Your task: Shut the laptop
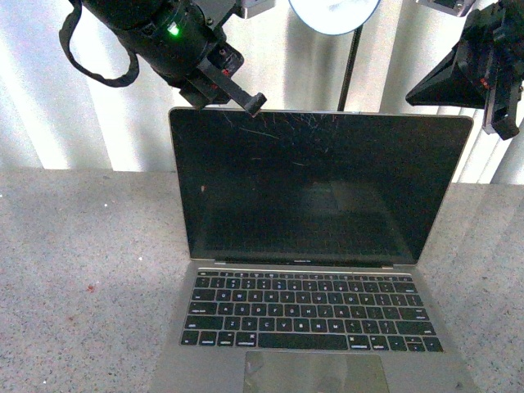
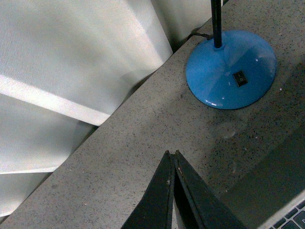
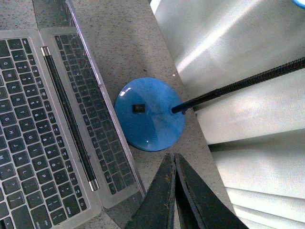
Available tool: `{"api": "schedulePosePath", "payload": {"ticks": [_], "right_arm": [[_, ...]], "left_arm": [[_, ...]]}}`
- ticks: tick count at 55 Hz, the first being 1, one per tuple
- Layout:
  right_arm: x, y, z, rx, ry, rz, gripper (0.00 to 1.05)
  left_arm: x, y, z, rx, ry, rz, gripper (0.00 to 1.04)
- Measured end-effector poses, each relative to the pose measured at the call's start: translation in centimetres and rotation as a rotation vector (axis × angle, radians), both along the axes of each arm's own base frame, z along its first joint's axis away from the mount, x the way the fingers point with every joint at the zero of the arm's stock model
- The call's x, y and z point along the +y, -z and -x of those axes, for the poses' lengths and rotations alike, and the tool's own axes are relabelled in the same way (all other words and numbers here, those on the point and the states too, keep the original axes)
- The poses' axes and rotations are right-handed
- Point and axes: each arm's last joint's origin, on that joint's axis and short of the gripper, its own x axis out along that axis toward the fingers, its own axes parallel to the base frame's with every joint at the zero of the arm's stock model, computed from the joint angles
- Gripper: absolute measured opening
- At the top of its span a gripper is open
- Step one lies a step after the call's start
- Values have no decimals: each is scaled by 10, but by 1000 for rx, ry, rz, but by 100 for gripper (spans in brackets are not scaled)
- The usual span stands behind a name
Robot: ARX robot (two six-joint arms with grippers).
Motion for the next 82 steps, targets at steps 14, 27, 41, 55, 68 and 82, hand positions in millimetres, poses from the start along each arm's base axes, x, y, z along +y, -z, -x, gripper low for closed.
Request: {"api": "schedulePosePath", "payload": {"ticks": [14, 27, 41, 55, 68, 82], "right_arm": [[6, -2, -4, 3, -22, 27, 3], [7, 6, 1, 40, -43, 47, 3], [7, 7, 6, 44, -57, 62, 3], [7, 9, 9, 62, -75, 77, 3], [12, 18, 18, 101, -113, 117, 3], [18, 24, 34, 139, -161, 141, 3]], "left_arm": [[0, 1, 2, 22, 38, -20, 4], [1, 1, 7, 28, 48, -24, 4], [3, 2, 12, 38, 54, -30, 4], [4, 4, 19, 48, 79, -32, 4], [6, 14, 27, 113, 111, -15, 4], [8, 21, 35, 151, 117, -25, 4]]}}
